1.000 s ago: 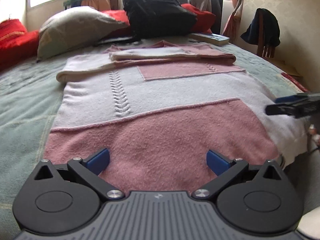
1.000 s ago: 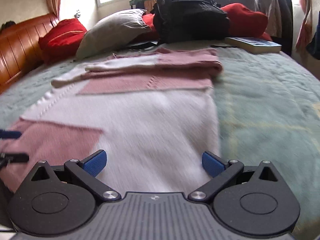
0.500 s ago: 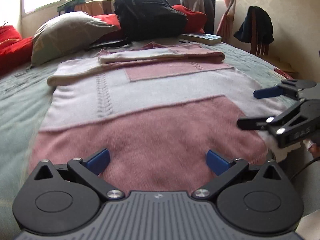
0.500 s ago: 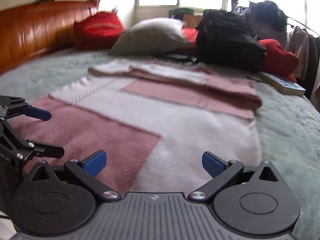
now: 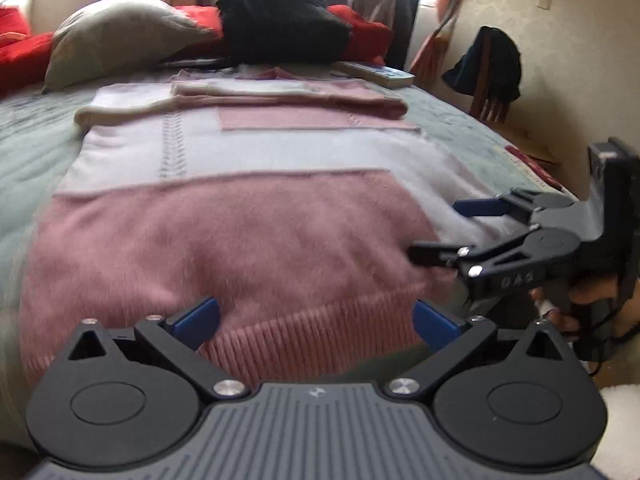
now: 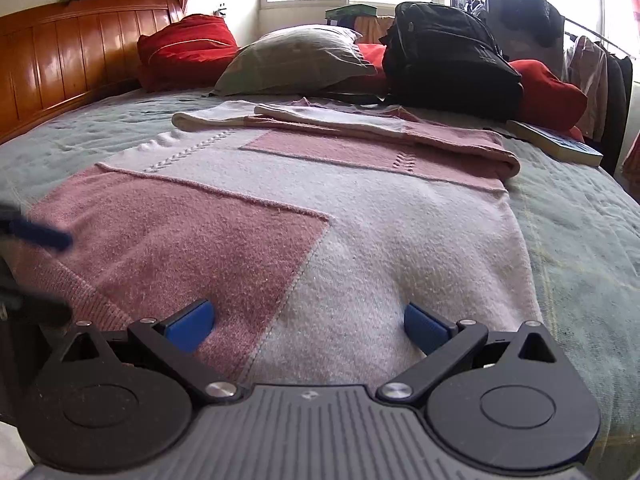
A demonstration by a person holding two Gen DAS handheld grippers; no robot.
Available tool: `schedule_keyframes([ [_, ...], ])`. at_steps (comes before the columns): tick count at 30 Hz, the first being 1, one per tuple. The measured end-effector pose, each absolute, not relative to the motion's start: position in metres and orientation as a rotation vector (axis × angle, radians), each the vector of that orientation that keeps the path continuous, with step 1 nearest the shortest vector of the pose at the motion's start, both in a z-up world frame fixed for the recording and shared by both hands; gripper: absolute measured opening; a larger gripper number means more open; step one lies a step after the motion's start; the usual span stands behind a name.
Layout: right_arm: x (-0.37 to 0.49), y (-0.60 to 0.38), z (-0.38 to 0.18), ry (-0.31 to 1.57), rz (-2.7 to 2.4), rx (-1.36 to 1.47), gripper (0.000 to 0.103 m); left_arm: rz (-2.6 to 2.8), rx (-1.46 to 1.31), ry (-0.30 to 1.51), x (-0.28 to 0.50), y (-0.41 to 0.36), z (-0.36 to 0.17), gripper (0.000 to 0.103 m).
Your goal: Fold clothes
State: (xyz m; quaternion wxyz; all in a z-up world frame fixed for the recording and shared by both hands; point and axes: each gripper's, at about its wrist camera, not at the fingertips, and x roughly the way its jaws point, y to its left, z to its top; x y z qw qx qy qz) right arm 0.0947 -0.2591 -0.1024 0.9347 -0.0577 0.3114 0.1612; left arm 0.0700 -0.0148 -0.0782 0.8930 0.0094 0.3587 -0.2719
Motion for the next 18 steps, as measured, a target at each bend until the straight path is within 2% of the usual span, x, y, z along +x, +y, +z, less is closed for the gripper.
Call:
schedule_keyframes([
  [9,0.090,-0.259,-0.104,0.633,0.319,-0.124,0.103,-0.494,0.074,0.695,0.079,-0.006,-0.068,0.102],
  [18,0.089,-0.259,-0.105,0.626,0.317,-0.120,0.103,-0.475,0.059,0.737,0.073,0.002,-0.071,0.102],
])
